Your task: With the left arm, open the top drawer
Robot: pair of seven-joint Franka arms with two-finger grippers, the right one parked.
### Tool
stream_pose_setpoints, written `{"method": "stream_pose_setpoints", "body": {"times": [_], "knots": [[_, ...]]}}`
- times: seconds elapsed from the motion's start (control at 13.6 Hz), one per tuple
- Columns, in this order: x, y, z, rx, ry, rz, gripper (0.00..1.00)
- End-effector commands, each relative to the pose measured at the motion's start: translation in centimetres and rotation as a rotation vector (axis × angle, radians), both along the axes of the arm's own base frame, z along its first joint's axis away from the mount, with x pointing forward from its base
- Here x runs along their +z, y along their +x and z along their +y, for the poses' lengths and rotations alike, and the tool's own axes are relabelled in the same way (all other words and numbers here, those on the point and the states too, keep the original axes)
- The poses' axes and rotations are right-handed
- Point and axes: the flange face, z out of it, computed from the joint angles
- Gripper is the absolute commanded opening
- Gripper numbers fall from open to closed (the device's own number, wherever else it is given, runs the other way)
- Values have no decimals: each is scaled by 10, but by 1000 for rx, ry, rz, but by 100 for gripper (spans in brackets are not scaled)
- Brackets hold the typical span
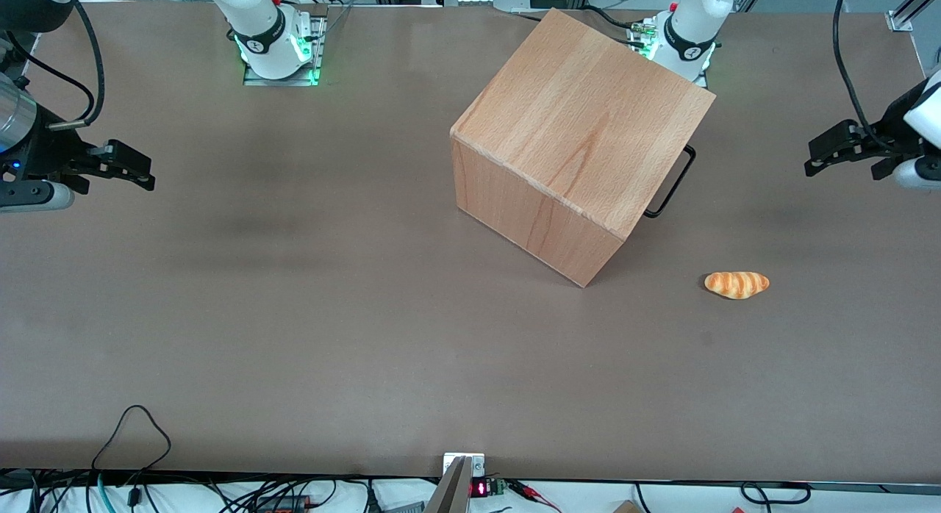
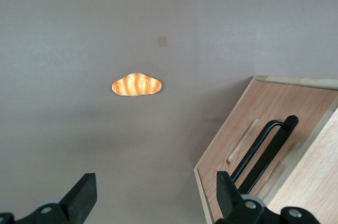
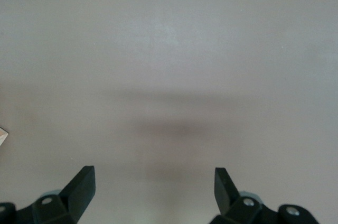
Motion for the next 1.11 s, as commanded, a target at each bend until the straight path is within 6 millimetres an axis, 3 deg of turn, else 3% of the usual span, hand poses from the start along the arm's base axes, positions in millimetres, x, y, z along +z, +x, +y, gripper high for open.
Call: {"method": "stream_pose_setpoints", "body": {"times": [0.0,0.37,0.81,1.03], "knots": [[-34,8,0,-41,16,26,100],[-96,2,-12,-184,-62,92,100],[-155,-8,-60,-314,-71,161,100],[-185,-16,-73,-307,-161,195,100]]}}
